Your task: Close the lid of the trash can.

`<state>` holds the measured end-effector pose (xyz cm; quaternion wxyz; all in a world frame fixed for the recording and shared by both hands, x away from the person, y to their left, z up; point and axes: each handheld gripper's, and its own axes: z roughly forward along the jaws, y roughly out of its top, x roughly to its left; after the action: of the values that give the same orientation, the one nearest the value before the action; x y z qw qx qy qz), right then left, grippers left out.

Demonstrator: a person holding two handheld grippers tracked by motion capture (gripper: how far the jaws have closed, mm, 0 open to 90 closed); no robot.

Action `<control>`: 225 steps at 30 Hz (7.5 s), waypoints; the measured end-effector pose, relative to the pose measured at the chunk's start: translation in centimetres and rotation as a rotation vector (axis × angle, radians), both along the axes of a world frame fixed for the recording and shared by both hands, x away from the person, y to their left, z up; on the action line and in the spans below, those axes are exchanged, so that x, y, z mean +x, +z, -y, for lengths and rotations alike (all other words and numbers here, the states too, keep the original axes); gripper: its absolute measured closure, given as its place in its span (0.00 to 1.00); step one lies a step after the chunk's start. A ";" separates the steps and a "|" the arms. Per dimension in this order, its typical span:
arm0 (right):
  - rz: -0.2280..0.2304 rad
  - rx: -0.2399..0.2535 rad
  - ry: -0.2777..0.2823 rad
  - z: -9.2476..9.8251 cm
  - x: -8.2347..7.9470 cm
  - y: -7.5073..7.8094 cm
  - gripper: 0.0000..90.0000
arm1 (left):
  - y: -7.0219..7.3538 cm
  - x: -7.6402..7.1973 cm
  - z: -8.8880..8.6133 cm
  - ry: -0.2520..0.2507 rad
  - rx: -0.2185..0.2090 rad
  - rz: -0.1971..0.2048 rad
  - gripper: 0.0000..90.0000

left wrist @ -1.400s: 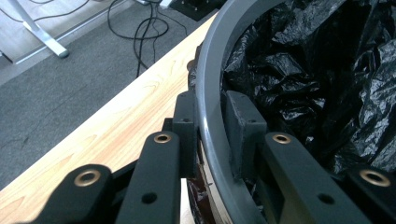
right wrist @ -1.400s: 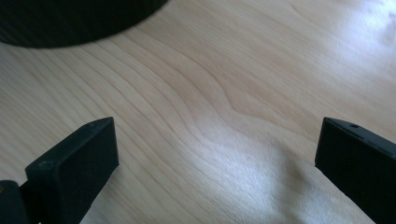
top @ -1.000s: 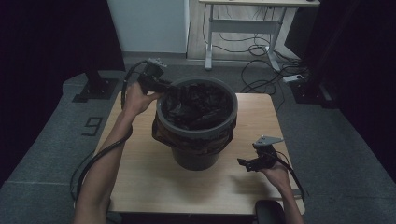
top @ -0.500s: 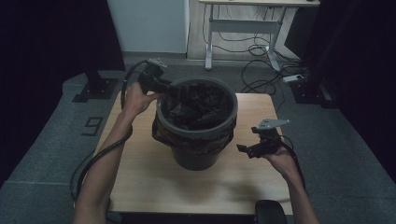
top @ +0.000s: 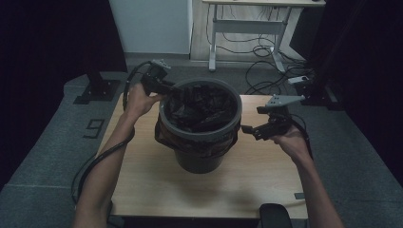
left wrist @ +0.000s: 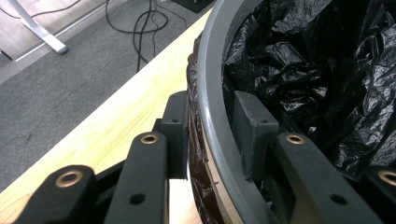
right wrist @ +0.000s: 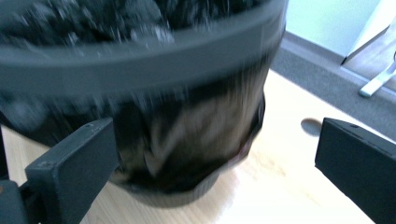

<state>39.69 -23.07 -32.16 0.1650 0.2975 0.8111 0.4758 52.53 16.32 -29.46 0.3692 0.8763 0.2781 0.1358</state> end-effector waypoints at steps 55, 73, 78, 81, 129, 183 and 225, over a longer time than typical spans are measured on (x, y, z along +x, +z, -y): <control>0.079 -0.073 0.356 -5.9 6.3 0.4 0.27 | 0.0 0.6 0.4 -0.023 0.052 -0.066 0.72; 0.042 0.060 0.398 -5.1 6.1 -0.8 0.42 | -0.1 0.6 0.2 -0.020 0.027 -0.090 0.71; 0.018 -0.004 0.342 -5.9 5.2 -0.3 0.35 | -0.1 0.6 0.1 -0.013 0.019 -0.088 0.71; 0.014 -0.012 0.238 -6.8 3.5 -0.2 0.29 | -0.2 0.6 0.0 -0.004 0.005 -0.103 0.71; 0.001 -0.058 -0.032 -0.9 2.4 2.6 0.00 | 0.6 -4.8 -6.6 -0.003 -0.150 0.050 0.00; -0.109 -0.076 -0.148 4.6 1.2 -12.9 0.00 | -15.5 -9.5 -12.9 0.153 -0.123 0.061 0.00; -0.168 -0.191 -0.159 2.0 -0.2 -23.6 0.00 | -25.3 -10.1 -11.5 0.167 0.042 -0.086 0.00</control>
<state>39.53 -25.07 -55.72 0.1612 0.3826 0.8375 0.3553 42.38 27.78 -54.77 0.3258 0.8627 0.3627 0.1343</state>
